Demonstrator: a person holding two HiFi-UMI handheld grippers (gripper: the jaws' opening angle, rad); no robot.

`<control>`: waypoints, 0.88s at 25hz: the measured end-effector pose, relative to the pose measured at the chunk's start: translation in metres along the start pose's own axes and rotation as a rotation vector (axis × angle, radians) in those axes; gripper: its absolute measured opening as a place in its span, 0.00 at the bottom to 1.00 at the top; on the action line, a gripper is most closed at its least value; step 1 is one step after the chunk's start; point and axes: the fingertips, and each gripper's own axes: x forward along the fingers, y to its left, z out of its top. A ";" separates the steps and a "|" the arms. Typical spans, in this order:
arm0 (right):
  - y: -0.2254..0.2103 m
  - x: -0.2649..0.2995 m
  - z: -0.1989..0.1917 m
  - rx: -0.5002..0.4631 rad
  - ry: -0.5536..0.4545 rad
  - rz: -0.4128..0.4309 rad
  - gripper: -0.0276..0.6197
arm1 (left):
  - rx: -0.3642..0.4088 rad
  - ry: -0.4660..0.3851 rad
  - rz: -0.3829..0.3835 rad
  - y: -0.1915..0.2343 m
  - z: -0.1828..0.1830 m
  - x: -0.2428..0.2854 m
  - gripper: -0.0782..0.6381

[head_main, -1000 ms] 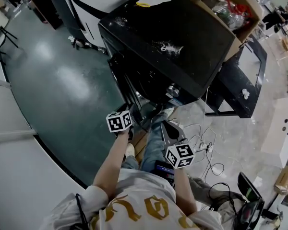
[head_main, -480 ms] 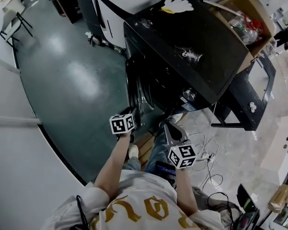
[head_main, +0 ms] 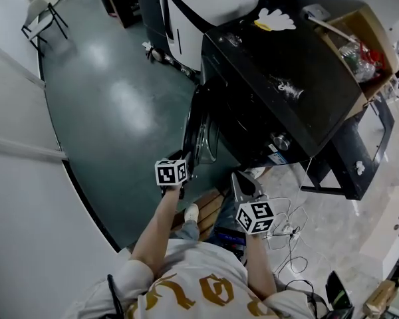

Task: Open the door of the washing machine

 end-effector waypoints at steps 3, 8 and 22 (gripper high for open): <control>0.005 0.001 0.000 -0.016 0.003 0.003 0.06 | -0.006 -0.016 0.028 0.017 0.004 -0.009 0.30; 0.005 -0.003 -0.006 -0.052 0.039 -0.026 0.06 | -0.033 -0.055 0.057 0.045 0.010 -0.019 0.31; -0.014 -0.016 -0.011 -0.030 0.022 -0.074 0.06 | 0.048 -0.081 0.167 0.086 0.023 -0.031 0.32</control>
